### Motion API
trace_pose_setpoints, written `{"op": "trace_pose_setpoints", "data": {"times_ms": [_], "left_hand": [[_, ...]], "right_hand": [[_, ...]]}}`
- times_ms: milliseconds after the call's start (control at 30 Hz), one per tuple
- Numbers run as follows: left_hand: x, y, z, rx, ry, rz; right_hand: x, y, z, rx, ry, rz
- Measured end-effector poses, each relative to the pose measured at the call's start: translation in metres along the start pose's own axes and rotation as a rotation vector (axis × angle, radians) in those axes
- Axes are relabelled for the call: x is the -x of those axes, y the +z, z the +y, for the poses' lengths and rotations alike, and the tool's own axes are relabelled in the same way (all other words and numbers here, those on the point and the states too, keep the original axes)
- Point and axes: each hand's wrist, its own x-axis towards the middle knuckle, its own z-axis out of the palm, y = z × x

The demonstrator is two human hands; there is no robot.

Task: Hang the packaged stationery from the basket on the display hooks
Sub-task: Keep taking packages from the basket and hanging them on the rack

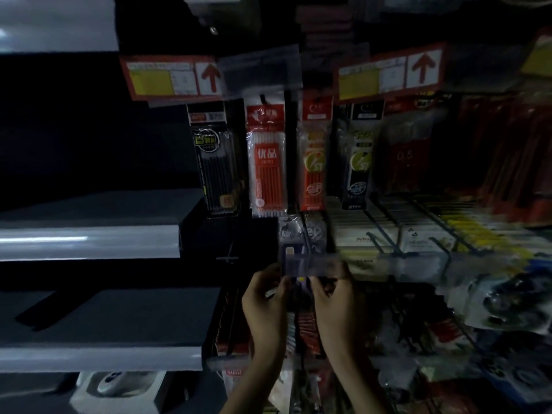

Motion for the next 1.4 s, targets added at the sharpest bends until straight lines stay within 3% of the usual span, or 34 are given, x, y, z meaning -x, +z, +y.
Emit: {"op": "trace_pose_setpoints", "data": {"times_ms": [333,567,833,1067,1400], "left_hand": [[-0.004,0.004,-0.024,-0.063,-0.007,0.027],[-0.003,-0.001,-0.041,-0.155,-0.037,-0.103],[0.003,-0.006,-0.051,-0.184,-0.123,-0.103],[0.009,-0.011,-0.057,-0.195,-0.133,-0.077],[-0.003,-0.006,-0.055,-0.11,-0.146,-0.067]], "right_hand": [[-0.002,0.012,0.021,0.088,0.06,-0.056],[0.008,0.013,0.025,0.023,-0.05,-0.112],[0.011,0.028,0.051,-0.227,0.11,-0.248],[0.011,0.033,0.069,-0.412,0.302,-0.215],[0.0,0.041,0.062,-0.4,0.291,-0.115]]}}
